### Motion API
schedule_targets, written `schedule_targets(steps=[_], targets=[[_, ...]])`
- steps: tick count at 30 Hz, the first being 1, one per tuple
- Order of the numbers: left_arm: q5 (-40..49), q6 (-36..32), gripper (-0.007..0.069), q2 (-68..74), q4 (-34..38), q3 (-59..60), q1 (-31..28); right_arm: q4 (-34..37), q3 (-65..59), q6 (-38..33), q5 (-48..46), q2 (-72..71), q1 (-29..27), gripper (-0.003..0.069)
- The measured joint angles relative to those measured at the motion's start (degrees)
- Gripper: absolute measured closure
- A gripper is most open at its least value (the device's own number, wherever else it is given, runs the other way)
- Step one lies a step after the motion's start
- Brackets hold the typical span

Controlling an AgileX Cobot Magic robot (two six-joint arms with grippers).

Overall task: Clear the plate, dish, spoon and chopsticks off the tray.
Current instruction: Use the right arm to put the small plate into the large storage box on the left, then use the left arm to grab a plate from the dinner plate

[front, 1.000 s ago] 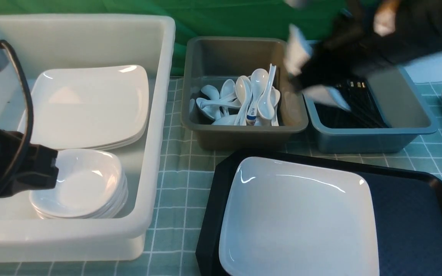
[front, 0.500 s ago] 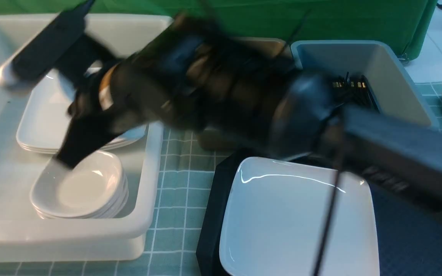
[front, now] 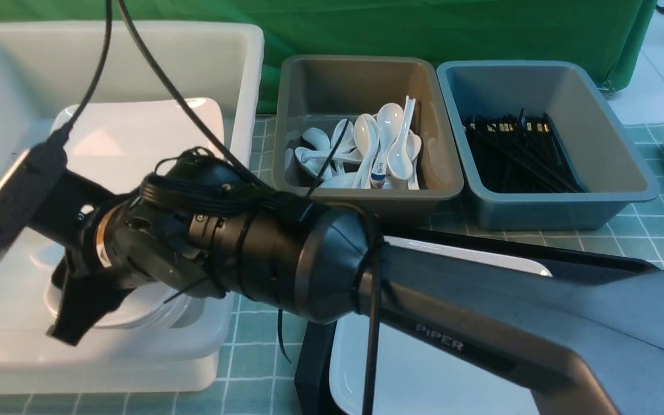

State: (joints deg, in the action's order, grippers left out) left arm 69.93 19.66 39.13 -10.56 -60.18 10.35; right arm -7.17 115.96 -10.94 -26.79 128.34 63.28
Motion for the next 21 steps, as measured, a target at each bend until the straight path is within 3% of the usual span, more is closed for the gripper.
schedule_targets(steps=[4, 6, 9, 10, 11, 12, 13, 15, 17, 18, 20, 21], targets=[[0.0, -0.4, 0.0615, 0.0, 0.1, 0.0, 0.0, -0.5, 0.1, 0.1, -10.9, -3.6, 0.0, 0.013], [0.1, -2.1, 0.0615, 0.4, 0.3, 0.0, 0.0, -3.1, 0.1, 1.4, -18.8, -8.0, 0.1, 0.014], [0.1, -3.6, 0.0615, 1.8, 1.9, 0.0, 0.0, -9.5, 0.2, 3.9, -29.1, -13.5, -0.3, 0.0259], [0.1, -4.7, 0.0615, 2.6, 3.0, 0.0, 0.0, -11.4, 0.2, 4.5, -31.7, -15.0, -0.6, 0.0314], [0.1, -6.3, 0.0615, 3.8, 4.7, 0.0, 0.0, -14.5, 0.2, 5.8, -35.5, -18.1, -2.0, 0.0419], [0.0, -7.0, 0.0615, 4.3, 5.5, 0.0, 0.0, -14.9, 0.1, 6.4, -36.7, -18.6, -2.3, 0.0458], [-0.3, -9.9, 0.0615, 6.6, 9.1, 0.0, 0.0, -16.1, -1.2, 8.8, -38.0, -23.1, -6.2, 0.0565], [-0.8, -14.1, 0.0615, 9.8, 14.9, 0.0, 0.0, -13.5, -5.1, 10.4, -38.0, -29.4, -15.4, 0.0626], [-1.1, -18.6, 0.0615, 13.2, 20.6, 0.0, 0.1, -7.8, -11.2, 10.9, -38.0, -34.9, -24.8, 0.0639], [-1.2, -18.6, 0.0615, 13.2, 20.6, 0.0, 0.2, -7.2, -12.0, 10.9, -38.0, -35.5, -24.8, 0.0639], [-2.6, -22.3, 0.0615, 17.7, 24.8, 0.0, 2.4, 0.0, -22.8, 10.9, -37.9, -41.8, -37.5, 0.0638], [-2.9, -22.4, 0.0615, 18.4, 24.9, 0.0, 2.9, 1.3, -25.6, 10.9, -37.8, -42.5, -40.1, 0.0634]])
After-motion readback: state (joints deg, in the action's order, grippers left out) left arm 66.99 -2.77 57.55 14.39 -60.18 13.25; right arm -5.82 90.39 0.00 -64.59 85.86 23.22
